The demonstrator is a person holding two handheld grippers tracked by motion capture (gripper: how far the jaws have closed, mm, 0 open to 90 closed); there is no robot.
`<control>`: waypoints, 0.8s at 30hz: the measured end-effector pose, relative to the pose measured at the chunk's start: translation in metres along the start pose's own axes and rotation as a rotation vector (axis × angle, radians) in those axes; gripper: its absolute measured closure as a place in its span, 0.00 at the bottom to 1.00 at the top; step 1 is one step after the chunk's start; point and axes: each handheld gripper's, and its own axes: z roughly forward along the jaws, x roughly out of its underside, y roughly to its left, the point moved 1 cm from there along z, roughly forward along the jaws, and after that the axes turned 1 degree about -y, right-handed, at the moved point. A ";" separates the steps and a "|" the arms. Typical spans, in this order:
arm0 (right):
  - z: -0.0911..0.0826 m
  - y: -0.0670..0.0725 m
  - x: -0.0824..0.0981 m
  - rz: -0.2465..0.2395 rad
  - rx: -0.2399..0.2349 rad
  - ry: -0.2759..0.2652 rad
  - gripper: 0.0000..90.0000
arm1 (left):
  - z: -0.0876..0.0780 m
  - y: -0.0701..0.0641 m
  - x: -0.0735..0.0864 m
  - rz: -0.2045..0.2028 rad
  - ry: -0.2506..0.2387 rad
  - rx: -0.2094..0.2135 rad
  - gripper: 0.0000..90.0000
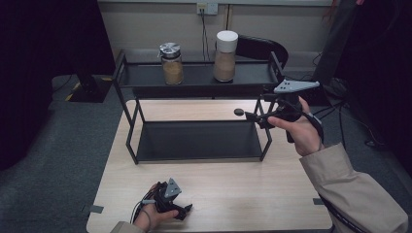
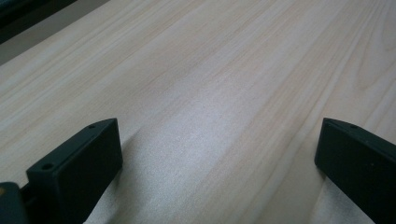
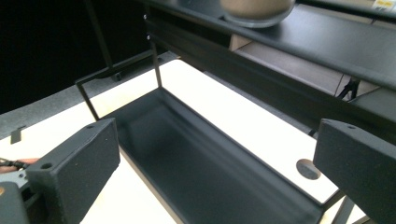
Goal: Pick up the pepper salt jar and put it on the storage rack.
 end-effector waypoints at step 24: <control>-0.001 0.006 0.054 0.004 -0.039 0.020 0.00 | 0.000 0.000 0.000 0.001 0.003 -0.001 0.00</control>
